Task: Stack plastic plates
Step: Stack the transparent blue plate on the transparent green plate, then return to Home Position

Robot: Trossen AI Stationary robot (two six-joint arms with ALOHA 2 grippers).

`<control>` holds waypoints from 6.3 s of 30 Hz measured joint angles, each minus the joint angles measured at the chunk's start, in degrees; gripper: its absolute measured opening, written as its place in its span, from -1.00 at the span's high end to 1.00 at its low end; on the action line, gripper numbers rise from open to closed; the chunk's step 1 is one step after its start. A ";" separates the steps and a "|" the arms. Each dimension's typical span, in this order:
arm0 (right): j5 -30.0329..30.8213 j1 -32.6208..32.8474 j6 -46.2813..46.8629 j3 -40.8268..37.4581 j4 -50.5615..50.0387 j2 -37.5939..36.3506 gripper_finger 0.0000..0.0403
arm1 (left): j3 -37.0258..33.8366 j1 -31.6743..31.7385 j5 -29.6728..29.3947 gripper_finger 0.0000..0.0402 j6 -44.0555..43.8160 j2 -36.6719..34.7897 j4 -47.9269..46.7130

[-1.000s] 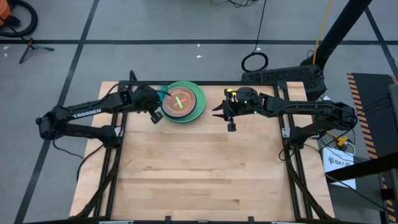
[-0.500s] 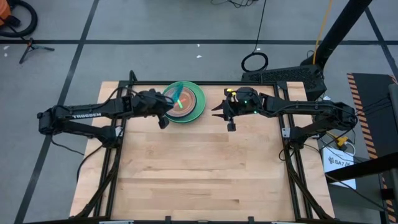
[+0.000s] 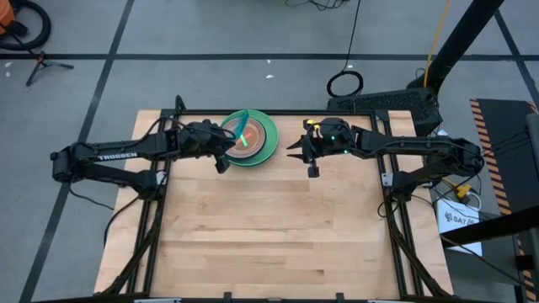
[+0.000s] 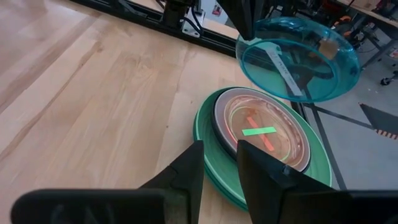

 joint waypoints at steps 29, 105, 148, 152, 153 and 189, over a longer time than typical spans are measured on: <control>-0.01 0.01 -0.85 0.00 1.83 0.00 0.56 | 0.02 2.60 1.19 0.60 -2.75 8.33 2.43; -1.11 3.07 21.89 -53.35 33.96 -52.53 0.56 | -37.66 -25.80 -6.38 0.30 1.65 -60.57 4.59; 4.87 6.81 6.10 -53.48 4.93 -74.62 0.78 | -37.62 -25.81 -6.39 0.30 -1.88 -60.52 1.16; 4.60 6.81 16.35 -53.48 3.62 -74.60 0.78 | -37.62 -25.79 -6.39 0.30 -1.89 -60.50 1.18; 4.61 6.81 20.67 -53.48 3.62 -74.47 0.78 | -37.62 -25.79 -6.39 0.30 -1.87 -60.50 1.16; 4.60 6.81 33.21 -53.48 3.25 -74.42 0.78 | -37.62 -25.79 -6.41 0.30 -1.88 -60.50 1.18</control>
